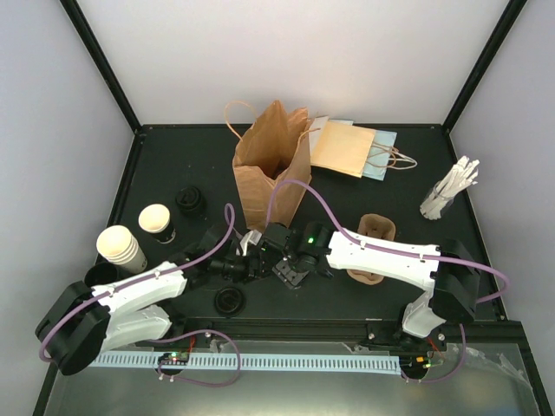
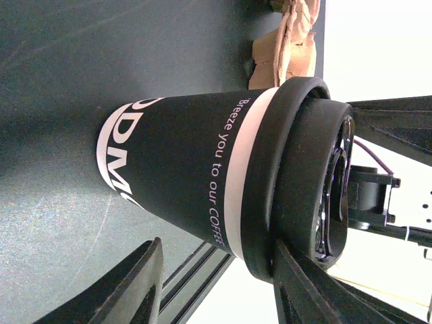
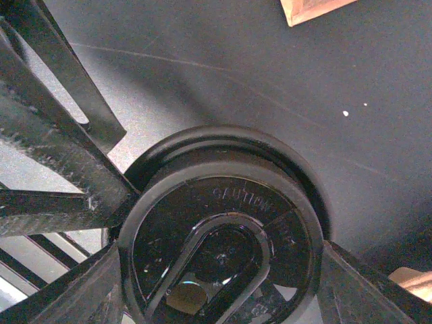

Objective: Pack the takeout coffee

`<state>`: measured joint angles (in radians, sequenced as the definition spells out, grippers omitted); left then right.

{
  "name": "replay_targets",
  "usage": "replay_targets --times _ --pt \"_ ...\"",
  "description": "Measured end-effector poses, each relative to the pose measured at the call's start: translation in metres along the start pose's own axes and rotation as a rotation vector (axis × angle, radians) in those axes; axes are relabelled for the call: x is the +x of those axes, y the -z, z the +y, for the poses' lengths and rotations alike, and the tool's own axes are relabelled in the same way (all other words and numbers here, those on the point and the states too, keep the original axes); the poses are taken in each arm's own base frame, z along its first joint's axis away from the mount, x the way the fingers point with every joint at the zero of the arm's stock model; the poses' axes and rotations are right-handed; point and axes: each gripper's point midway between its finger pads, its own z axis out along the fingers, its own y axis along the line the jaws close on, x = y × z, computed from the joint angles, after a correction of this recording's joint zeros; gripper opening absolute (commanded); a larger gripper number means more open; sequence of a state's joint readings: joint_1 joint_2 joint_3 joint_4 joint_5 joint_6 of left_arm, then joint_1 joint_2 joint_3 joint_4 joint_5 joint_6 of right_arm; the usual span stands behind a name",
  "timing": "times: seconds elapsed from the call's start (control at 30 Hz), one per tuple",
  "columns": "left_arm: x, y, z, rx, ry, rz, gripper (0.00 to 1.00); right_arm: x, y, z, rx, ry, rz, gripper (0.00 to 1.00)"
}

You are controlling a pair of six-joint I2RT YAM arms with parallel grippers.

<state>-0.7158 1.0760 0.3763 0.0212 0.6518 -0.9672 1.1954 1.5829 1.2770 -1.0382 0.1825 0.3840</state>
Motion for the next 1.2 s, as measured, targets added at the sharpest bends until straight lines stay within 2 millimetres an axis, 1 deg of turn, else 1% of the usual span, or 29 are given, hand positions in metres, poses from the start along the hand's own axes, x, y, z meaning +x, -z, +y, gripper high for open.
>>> replay_targets --times 0.17,0.37,0.6,0.7,0.87,1.0,1.2 --pt "0.0 -0.001 0.0 -0.003 0.009 -0.007 0.42 0.0 0.0 -0.001 0.002 -0.001 0.002 0.7" --pt "0.0 -0.002 0.001 -0.008 0.019 -0.009 0.41 0.0 0.0 -0.001 0.002 -0.003 0.001 0.7" --pt "-0.003 0.001 0.001 -0.012 0.015 -0.043 0.54 -0.001 -0.002 -0.004 -0.022 -0.019 -0.011 0.7" --pt "0.004 0.003 -0.001 -0.006 0.002 -0.041 0.56 -0.004 -0.003 -0.004 -0.027 -0.016 -0.023 0.7" --pt "0.01 0.006 -0.006 0.012 -0.011 -0.024 0.56 -0.005 -0.003 -0.005 -0.037 -0.021 -0.025 0.7" --pt "0.015 0.005 -0.012 0.036 -0.024 -0.001 0.55 -0.011 -0.004 -0.004 -0.043 -0.025 -0.047 0.7" --pt "0.019 -0.003 -0.01 0.037 -0.004 0.032 0.52 -0.014 -0.005 -0.005 -0.047 -0.027 -0.061 0.7"
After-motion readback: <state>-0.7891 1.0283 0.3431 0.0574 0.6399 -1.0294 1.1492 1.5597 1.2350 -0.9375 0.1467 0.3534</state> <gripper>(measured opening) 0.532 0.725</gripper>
